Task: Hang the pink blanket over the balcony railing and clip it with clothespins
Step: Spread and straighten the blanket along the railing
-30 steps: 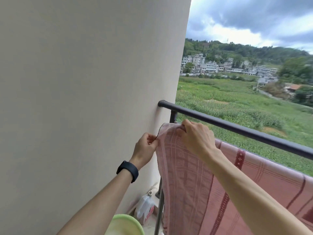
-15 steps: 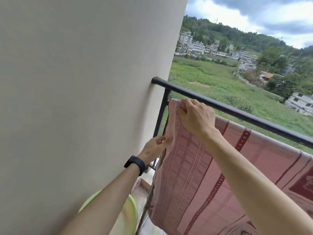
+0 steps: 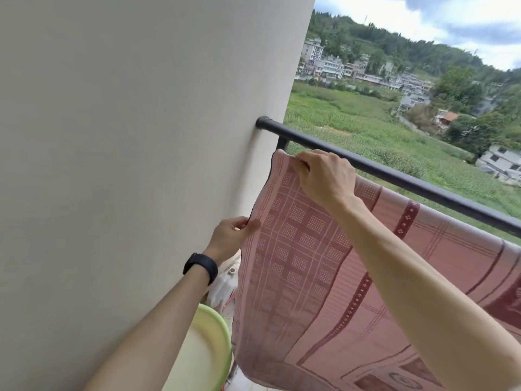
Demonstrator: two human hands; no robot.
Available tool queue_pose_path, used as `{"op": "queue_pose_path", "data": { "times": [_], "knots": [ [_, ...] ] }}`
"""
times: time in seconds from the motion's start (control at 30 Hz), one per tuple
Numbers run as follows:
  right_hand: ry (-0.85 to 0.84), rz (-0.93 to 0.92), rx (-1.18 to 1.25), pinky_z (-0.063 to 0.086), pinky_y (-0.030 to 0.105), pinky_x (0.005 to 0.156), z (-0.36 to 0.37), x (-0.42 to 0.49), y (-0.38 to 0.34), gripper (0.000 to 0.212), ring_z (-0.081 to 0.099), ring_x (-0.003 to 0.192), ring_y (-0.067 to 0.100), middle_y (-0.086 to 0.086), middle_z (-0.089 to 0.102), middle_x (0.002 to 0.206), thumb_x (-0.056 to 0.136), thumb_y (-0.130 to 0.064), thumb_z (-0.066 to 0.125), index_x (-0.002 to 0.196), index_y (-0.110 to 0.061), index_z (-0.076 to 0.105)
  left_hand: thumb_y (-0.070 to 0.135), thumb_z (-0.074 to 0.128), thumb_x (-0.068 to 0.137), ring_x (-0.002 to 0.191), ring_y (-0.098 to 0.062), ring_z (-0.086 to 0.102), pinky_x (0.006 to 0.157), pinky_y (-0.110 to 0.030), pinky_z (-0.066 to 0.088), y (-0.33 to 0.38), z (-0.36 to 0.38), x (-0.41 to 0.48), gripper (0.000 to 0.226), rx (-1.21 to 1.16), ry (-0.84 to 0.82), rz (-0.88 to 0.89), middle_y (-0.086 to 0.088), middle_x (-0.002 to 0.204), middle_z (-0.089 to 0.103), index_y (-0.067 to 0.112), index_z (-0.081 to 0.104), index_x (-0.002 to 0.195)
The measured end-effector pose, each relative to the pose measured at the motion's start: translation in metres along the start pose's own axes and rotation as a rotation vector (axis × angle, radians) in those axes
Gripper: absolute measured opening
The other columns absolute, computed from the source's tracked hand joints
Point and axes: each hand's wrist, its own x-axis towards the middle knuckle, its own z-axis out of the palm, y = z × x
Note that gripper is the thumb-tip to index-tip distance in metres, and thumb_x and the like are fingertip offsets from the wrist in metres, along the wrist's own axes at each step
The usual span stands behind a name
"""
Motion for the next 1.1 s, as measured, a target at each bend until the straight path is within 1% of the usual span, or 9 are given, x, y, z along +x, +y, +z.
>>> {"op": "queue_pose_path", "data": {
  "times": [0.1,0.2,0.27,0.43,0.53,0.63,0.77,0.93,1.1],
  "knots": [
    [-0.19,-0.005,-0.062,0.044,0.028,0.061,0.004,0.007,-0.002,0.028,0.062,0.077,0.018,-0.007,0.069,0.094,0.097,-0.047,0.047,0.098,-0.029,0.069,0.049,0.064,0.089,0.087,-0.017,0.067,0.082,-0.032,0.051,-0.007,0.007,0.016,0.025,0.086,0.064,-0.061,0.004,0.086,0.073,0.026,0.074,0.088],
    [-0.296,0.075,-0.038,0.049,0.03,0.061,-0.007,0.009,0.005,0.041,0.062,0.08,0.018,-0.004,0.065,0.102,0.092,-0.061,0.048,0.117,-0.03,0.06,0.041,0.065,0.088,0.094,-0.019,0.068,0.089,-0.034,0.051,0.003,0.014,0.03,0.016,0.082,-0.006,-0.136,0.002,0.092,0.073,0.026,0.069,0.09],
    [-0.315,0.121,-0.09,0.048,0.029,0.059,-0.013,0.008,0.011,0.048,0.061,0.072,0.017,-0.004,0.064,0.089,0.092,-0.069,0.042,0.109,-0.026,0.058,0.031,0.064,0.079,0.095,-0.019,0.068,0.09,-0.038,0.052,0.017,0.017,0.037,0.015,0.047,-0.06,-0.131,0.001,0.096,0.071,0.026,0.064,0.093],
    [-0.286,0.106,-0.082,0.044,0.031,0.056,-0.012,0.022,-0.001,0.04,0.056,0.06,0.017,-0.002,0.06,0.073,0.099,-0.058,0.036,0.084,-0.024,0.053,-0.014,0.05,0.08,0.068,-0.009,0.063,0.057,-0.017,0.049,0.064,0.018,0.049,0.028,-0.116,-0.139,-0.079,-0.001,0.079,0.063,0.008,0.059,0.094],
    [-0.284,0.1,-0.053,0.037,0.029,0.053,-0.007,0.028,-0.011,0.035,0.053,0.059,0.015,-0.001,0.061,0.075,0.1,-0.046,0.036,0.084,-0.023,0.057,-0.005,0.052,0.085,0.075,-0.012,0.059,0.068,-0.02,0.047,0.071,0.018,0.053,0.019,-0.07,-0.174,-0.104,0.002,0.079,0.063,0.009,0.065,0.089],
    [-0.245,0.11,-0.031,0.039,0.031,0.056,-0.001,0.027,-0.015,0.032,0.056,0.064,0.022,0.001,0.063,0.079,0.101,-0.041,0.039,0.09,-0.023,0.062,0.004,0.065,0.088,0.074,-0.01,0.06,0.062,-0.011,0.048,0.059,0.014,0.058,0.009,-0.022,-0.149,-0.057,0.003,0.081,0.066,0.01,0.071,0.093],
    [-0.107,0.085,0.0,0.035,0.031,0.056,0.003,0.02,-0.022,0.034,0.056,0.061,0.024,-0.002,0.061,0.071,0.101,-0.043,0.042,0.089,-0.02,0.063,0.023,0.078,0.083,0.089,-0.02,0.071,0.082,-0.027,0.055,0.038,-0.007,0.063,0.023,-0.078,-0.028,0.027,-0.006,0.097,0.075,0.009,0.075,0.102],
    [-0.106,0.034,-0.163,0.034,0.038,0.075,-0.007,0.005,-0.005,0.04,0.052,0.066,0.017,-0.008,0.056,0.075,0.094,-0.063,0.041,0.09,-0.024,0.049,0.024,0.07,0.089,0.085,-0.008,0.064,0.064,-0.02,0.045,0.028,-0.016,0.06,0.029,-0.019,-0.063,-0.107,-0.005,0.101,0.071,0.006,0.067,0.112],
    [-0.181,0.033,-0.136,0.045,0.033,0.058,-0.007,-0.009,-0.004,0.043,0.054,0.062,0.014,-0.007,0.054,0.073,0.097,-0.064,0.035,0.095,-0.022,0.044,0.022,0.067,0.07,0.114,-0.016,0.058,0.083,-0.037,0.041,0.04,-0.018,0.053,0.039,-0.042,-0.19,-0.163,0.002,0.115,0.07,0.028,0.066,0.108]
  ]
}}
